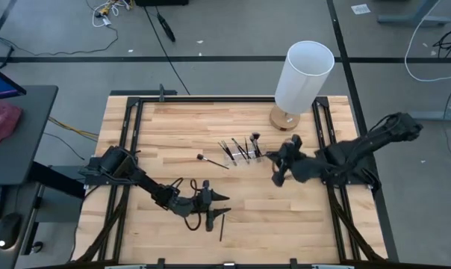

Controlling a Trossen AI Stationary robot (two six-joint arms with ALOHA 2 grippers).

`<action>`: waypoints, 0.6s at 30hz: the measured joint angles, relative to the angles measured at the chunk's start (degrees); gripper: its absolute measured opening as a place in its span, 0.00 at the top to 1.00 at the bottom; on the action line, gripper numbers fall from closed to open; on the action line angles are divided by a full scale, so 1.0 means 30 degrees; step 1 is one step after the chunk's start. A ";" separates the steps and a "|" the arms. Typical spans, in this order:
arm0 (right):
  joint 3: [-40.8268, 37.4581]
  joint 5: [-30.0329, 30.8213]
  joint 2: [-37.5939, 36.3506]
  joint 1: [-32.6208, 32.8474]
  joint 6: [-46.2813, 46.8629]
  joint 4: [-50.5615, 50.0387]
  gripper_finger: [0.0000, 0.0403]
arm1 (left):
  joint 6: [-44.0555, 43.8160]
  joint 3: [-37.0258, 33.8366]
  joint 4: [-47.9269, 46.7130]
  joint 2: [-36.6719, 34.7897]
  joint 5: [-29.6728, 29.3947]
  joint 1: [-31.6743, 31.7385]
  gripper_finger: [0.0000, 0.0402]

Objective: Pick & Place Makeup Supplies
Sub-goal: Put the black makeup brush into the transparent organizer

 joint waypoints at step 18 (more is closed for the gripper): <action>0.1301 -0.8785 0.1588 -0.8294 -0.2767 -0.3414 0.98 | -0.0131 0.0000 -0.0307 0.0007 0.0000 0.0007 0.51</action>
